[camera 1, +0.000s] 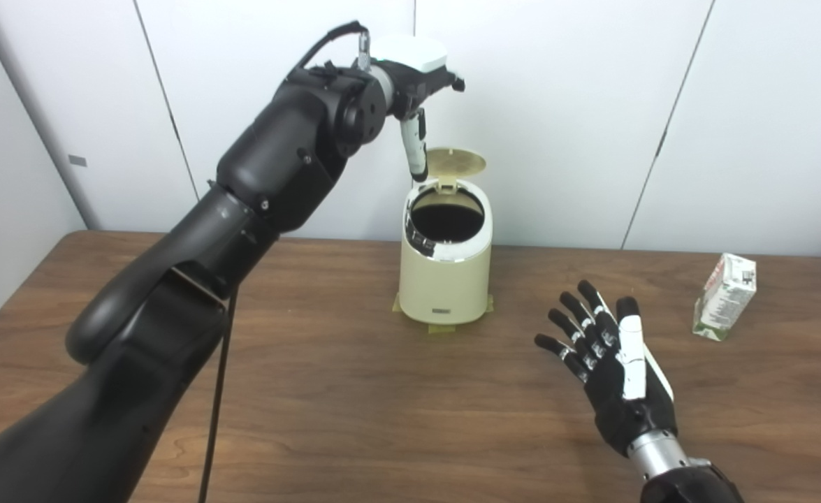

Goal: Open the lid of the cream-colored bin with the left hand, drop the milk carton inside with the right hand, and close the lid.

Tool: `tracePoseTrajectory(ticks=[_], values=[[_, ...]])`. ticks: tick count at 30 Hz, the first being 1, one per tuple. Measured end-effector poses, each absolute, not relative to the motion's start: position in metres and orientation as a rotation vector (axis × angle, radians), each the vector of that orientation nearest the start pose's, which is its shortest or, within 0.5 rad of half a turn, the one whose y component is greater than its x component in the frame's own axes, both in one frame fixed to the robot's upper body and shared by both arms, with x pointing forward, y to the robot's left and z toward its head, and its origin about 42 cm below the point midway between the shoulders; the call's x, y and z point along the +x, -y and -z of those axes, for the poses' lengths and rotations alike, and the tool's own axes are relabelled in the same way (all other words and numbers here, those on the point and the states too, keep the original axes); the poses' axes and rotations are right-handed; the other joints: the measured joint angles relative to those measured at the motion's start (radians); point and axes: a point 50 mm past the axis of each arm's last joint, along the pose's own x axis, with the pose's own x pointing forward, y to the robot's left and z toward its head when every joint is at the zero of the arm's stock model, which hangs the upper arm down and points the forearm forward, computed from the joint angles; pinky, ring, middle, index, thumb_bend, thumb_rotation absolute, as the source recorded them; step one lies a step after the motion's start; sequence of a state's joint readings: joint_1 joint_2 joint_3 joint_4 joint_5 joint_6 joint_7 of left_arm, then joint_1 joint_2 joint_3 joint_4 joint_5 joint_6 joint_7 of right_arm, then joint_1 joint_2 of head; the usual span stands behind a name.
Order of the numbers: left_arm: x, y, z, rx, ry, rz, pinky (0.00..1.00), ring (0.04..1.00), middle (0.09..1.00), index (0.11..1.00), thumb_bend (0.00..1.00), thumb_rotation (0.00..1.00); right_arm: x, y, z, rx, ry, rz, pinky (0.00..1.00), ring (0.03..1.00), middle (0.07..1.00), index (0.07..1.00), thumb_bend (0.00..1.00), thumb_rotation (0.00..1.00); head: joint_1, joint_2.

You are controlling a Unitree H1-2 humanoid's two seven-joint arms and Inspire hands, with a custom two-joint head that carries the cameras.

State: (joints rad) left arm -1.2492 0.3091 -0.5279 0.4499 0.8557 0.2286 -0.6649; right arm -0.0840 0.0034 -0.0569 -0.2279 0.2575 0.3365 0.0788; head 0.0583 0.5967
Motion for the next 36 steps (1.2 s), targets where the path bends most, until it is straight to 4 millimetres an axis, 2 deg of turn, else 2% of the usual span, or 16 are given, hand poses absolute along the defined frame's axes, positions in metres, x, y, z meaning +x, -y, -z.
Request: tracePoseTrajectory(ticks=[3,5,8,11,13,16,18,20,22,24,25,26,30,31,33,36], values=[[0.527,-0.105,-0.439,1.636,0.219,0.430,0.80,0.934,0.933,0.937,0.97,0.00,0.304,0.208,-0.160,0.252,-0.013,-0.126,0.76,0.926,0.956,0.984,0.67,0.99,-0.002,-0.002],[0.523,-0.105,-0.441,1.636,0.240,0.427,0.83,0.968,0.959,0.940,0.95,0.00,0.304,0.208,-0.160,0.252,-0.014,-0.128,0.76,0.925,0.955,0.984,0.67,1.00,-0.006,0.002],[0.516,-0.111,-0.447,1.577,0.258,0.413,0.79,0.951,0.962,0.919,0.94,0.00,0.304,0.207,-0.160,0.250,-0.014,-0.129,0.77,0.927,0.956,0.988,0.66,1.00,-0.005,0.000],[0.506,-0.129,-0.456,1.440,0.287,0.389,0.86,0.955,0.950,0.917,0.91,0.00,0.304,0.207,-0.160,0.249,-0.015,-0.129,0.76,0.922,0.953,0.984,0.66,1.00,-0.009,0.002],[0.501,-0.146,-0.458,1.356,0.285,0.367,0.83,0.920,0.920,0.901,0.85,0.01,0.304,0.208,-0.160,0.249,-0.015,-0.128,0.76,0.921,0.955,0.983,0.65,1.00,-0.011,0.002],[0.498,-0.175,-0.448,1.201,0.228,0.354,0.80,0.886,0.901,0.916,0.79,0.12,0.304,0.208,-0.161,0.249,-0.014,-0.126,0.76,0.926,0.959,0.983,0.64,1.00,-0.018,0.005],[0.496,-0.197,-0.434,1.058,0.193,0.355,0.80,0.865,0.875,0.916,0.82,0.22,0.303,0.209,-0.161,0.247,-0.011,-0.125,0.75,0.923,0.959,0.982,0.64,1.00,-0.021,0.006],[0.490,-0.218,-0.412,0.928,0.163,0.325,0.82,0.860,0.872,0.900,0.82,0.27,0.303,0.211,-0.162,0.240,-0.009,-0.124,0.75,0.929,0.962,0.979,0.64,1.00,-0.023,0.014],[0.482,-0.231,-0.389,0.812,0.147,0.270,0.82,0.853,0.869,0.891,0.78,0.30,0.303,0.215,-0.163,0.231,-0.006,-0.119,0.75,0.929,0.962,0.973,0.63,0.99,-0.028,0.018],[0.469,-0.239,-0.359,0.670,0.140,0.225,0.79,0.854,0.878,0.897,0.71,0.31,0.303,0.222,-0.163,0.215,-0.006,-0.106,0.73,0.917,0.950,0.955,0.62,0.93,-0.028,0.024],[0.463,-0.243,-0.347,0.590,0.134,0.208,0.80,0.864,0.890,0.906,0.68,0.32,0.303,0.223,-0.163,0.209,-0.005,-0.101,0.73,0.911,0.944,0.945,0.63,0.88,-0.026,0.034],[0.457,-0.247,-0.333,0.511,0.125,0.183,0.82,0.864,0.900,0.919,0.61,0.37,0.303,0.225,-0.163,0.206,-0.001,-0.095,0.75,0.909,0.939,0.931,0.67,0.79,-0.023,0.038],[0.435,-0.243,-0.298,0.347,0.113,0.151,0.86,0.893,0.930,0.932,0.47,0.59,0.301,0.241,-0.164,0.197,0.045,-0.054,0.78,0.916,0.932,0.911,0.68,0.65,-0.026,0.048],[0.430,-0.241,-0.291,0.321,0.110,0.157,0.87,0.902,0.940,0.937,0.46,0.64,0.301,0.248,-0.164,0.194,0.054,-0.037,0.79,0.917,0.935,0.910,0.66,0.62,-0.029,0.048],[0.419,-0.240,-0.280,0.277,0.111,0.151,0.88,0.929,0.969,0.982,0.51,0.73,0.299,0.261,-0.164,0.173,0.059,-0.007,0.78,0.891,0.918,0.896,0.65,0.42,-0.040,0.048],[0.395,-0.238,-0.256,0.219,0.111,0.118,0.89,0.955,0.990,0.999,0.57,0.83,0.293,0.285,-0.165,0.130,0.059,0.046,0.71,0.833,0.877,0.857,0.69,0.29,-0.049,0.045]])
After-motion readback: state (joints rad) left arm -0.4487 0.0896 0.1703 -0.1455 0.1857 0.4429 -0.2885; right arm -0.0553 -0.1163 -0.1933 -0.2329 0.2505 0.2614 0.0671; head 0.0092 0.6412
